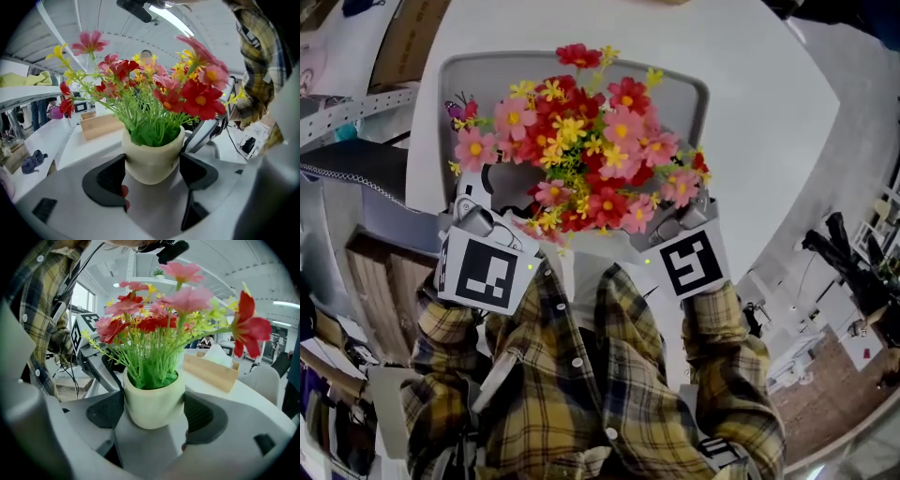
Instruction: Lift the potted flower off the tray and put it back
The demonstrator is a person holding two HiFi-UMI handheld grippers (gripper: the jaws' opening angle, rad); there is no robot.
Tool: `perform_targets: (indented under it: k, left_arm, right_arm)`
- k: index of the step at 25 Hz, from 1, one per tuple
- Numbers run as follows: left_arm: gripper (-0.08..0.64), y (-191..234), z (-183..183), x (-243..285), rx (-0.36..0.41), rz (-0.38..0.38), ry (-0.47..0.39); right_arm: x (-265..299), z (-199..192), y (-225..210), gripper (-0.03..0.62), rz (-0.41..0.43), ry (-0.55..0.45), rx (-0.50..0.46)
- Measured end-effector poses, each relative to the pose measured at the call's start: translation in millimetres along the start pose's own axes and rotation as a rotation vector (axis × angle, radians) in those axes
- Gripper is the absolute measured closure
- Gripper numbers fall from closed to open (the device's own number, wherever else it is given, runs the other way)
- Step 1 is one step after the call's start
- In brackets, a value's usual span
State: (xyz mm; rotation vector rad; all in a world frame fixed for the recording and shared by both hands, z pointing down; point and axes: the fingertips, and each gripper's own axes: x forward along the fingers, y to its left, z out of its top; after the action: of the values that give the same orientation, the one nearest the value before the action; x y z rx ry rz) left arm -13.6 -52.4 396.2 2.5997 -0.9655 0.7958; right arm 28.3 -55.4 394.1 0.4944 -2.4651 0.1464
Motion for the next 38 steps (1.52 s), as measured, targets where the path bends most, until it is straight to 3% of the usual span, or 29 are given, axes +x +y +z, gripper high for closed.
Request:
perform_targets:
  k: [10,19,25,30,38]
  left_arm:
    - [0.189,-1,-7,1,-0.006,0.01,-0.014]
    - [0.189,-1,-8,0,0.006,0.002,-0.047]
    - [0.189,-2,-12,1,-0.002,0.006,-0.038]
    - [0.189,-1,-12,0,-0.002,0.021,-0.034]
    - [0.189,6,-17,-9,-0.024,0.047,-0.029]
  right_arm:
    - [5,-2,2,0.217,-0.008,-0.008,0.0]
    - [6,-5,4,0.216,-0.016,-0.048,0.06]
    - [6,-6,4,0.216,-0.003,-0.043,0.046]
    - [0,0,1,0.216,-0.015,-0.092,0.112]
    - [-6,-5,3,0.218,-0.012,-0.076,0.119]
